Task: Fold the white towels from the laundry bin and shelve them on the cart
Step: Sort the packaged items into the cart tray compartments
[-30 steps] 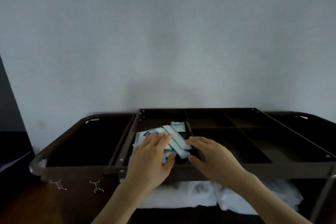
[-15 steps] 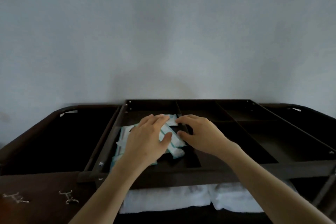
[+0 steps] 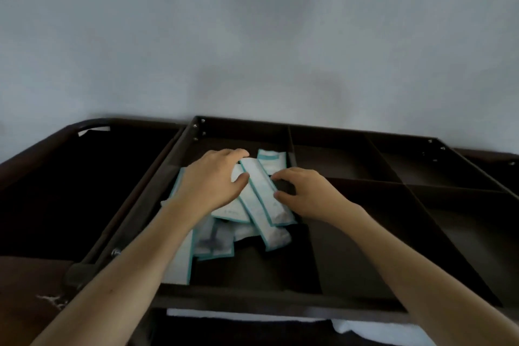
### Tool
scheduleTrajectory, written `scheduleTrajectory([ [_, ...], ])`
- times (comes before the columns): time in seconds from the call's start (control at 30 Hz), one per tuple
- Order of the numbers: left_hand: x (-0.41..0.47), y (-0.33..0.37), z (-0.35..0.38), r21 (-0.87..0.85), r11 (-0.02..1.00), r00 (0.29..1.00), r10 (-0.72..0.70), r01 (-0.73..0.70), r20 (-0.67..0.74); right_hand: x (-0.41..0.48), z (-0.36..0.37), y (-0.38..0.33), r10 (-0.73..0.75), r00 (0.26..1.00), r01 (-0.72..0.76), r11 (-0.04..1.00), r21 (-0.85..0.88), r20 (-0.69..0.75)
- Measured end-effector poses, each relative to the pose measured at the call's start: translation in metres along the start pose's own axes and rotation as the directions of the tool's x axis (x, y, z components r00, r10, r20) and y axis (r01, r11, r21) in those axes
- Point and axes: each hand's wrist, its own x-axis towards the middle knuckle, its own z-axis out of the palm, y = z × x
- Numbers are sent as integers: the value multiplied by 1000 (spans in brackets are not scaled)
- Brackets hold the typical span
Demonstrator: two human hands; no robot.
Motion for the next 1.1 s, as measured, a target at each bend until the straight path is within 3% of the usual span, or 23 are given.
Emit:
scheduleTrajectory([
  [0.17,29,-17,14,65,997,981,30,-43,190,28,17,-5,32,999,-31,998,-48,30],
  [0.37,40,-49,39,4,999,971,39,-41,238,41,39,-1,27,998,-18,991,-134,63],
  [0.47,53,-64,32,-76,997,988,10,2,153,48,37,-6,61,997,-55,990,-127,43],
  [0.57,53,-66,34,-137,990,988,-11,33,156,45,39,-12,120,966,-38,942,-333,228],
  [0.67,51,-65,40,-162,987,978,10,24,207,40,44,-18,143,924,17,912,-409,356],
  [1.1,54,-74,42,-184,981,970,-12,58,243,48,52,-13,198,945,-141,964,-223,260],
])
